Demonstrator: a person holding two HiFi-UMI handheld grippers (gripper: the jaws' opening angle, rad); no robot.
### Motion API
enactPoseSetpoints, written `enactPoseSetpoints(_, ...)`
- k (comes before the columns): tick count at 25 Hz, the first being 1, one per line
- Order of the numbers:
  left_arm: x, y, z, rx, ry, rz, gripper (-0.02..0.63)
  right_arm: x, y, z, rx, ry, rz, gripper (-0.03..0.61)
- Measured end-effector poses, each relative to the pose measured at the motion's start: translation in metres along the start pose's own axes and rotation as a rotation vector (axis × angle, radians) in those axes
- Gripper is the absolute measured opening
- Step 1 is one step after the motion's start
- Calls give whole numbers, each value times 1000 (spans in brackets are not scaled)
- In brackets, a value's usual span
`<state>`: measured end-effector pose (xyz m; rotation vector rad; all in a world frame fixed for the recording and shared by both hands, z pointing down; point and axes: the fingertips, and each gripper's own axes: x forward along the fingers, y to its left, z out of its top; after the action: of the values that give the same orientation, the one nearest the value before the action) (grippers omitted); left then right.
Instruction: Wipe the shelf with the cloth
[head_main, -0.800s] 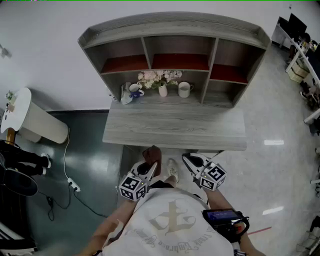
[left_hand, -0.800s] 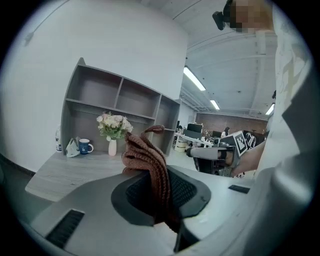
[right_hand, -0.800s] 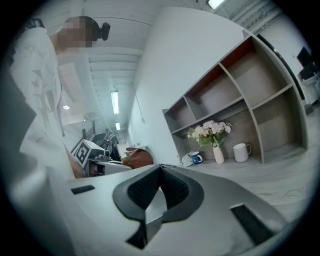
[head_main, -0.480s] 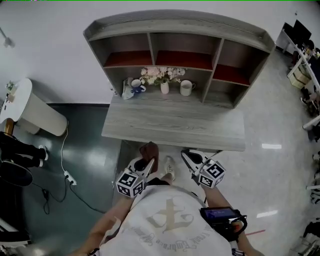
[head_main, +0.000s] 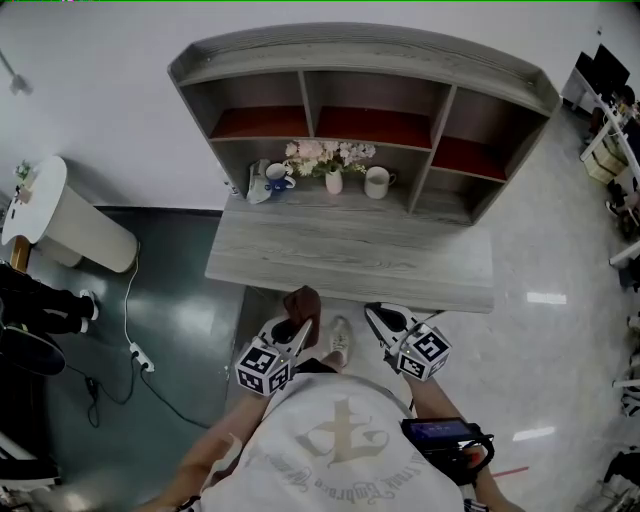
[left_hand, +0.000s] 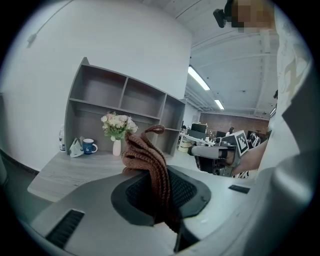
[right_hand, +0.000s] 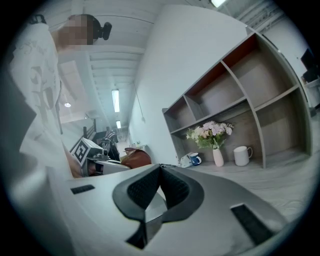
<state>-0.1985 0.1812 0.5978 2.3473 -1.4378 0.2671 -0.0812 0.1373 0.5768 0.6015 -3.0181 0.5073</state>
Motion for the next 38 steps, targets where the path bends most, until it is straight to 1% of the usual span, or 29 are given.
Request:
enactPoseSetpoints(5, 16, 20, 8, -11, 8, 18, 69, 14, -20, 8, 9, 0, -4, 5)
enactPoseSetpoints(10, 42, 38, 25, -3, 6, 14, 69, 30, -47, 18, 12, -6, -12, 5)
enactPoseSetpoints(16, 70, 60, 48, -14, 4, 3, 69, 49, -78, 33, 17, -9, -31, 5)
enactPoseSetpoints(26, 109, 100, 73, -28, -9, -7, 69, 79, -121, 52, 15, 8, -60, 5)
enactPoseSetpoints(38, 150, 158, 106, -36, -26, 16, 69, 120, -175, 81, 3, -7, -92, 5)
